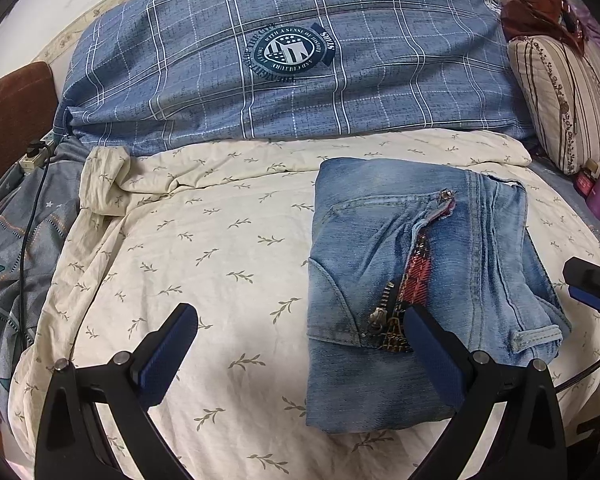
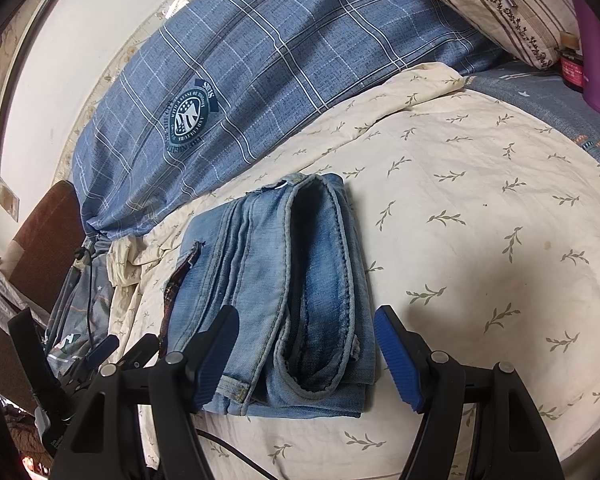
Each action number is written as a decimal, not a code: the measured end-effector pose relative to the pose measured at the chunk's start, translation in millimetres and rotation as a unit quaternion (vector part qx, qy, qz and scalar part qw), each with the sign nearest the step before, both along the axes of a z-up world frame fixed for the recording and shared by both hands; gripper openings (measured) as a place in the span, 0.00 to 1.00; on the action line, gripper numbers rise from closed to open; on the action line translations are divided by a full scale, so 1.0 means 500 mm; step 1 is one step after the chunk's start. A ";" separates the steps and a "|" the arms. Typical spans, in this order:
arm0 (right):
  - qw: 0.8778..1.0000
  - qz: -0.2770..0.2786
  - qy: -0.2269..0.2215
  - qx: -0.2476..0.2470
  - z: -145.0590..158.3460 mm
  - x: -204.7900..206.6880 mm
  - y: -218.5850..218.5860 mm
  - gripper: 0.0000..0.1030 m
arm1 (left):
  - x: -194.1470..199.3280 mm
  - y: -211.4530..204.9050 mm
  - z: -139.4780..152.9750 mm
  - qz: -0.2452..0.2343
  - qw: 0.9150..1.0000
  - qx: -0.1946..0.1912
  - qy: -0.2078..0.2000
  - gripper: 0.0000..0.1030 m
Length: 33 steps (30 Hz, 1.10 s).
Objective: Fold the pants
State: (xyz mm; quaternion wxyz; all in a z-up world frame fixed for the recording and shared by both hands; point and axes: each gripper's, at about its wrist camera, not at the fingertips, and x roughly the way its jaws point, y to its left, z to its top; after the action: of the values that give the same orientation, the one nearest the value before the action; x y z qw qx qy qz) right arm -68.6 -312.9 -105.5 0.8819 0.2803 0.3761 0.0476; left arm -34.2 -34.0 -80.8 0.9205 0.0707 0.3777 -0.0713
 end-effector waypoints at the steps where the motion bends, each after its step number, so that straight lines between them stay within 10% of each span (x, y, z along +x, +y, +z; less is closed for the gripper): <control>1: 1.000 0.000 0.000 0.000 0.000 0.000 0.000 0.71 | 0.000 0.000 0.000 0.000 1.000 0.000 0.000 0.99; 20: 0.999 0.031 0.015 0.014 -0.029 0.067 -0.010 0.71 | 0.078 -0.016 -0.001 -0.096 0.995 -0.021 0.009 0.99; 33: 0.998 0.037 0.023 0.033 -0.051 0.089 -0.030 0.71 | 0.112 0.033 0.000 -0.068 0.997 -0.037 0.011 0.99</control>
State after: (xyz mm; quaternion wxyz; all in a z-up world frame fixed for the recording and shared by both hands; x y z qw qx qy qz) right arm -23.9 -328.0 -130.9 0.8608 0.2965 0.4046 0.0865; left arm 21.6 -17.5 -80.7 0.9115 0.0609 0.3788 -0.1483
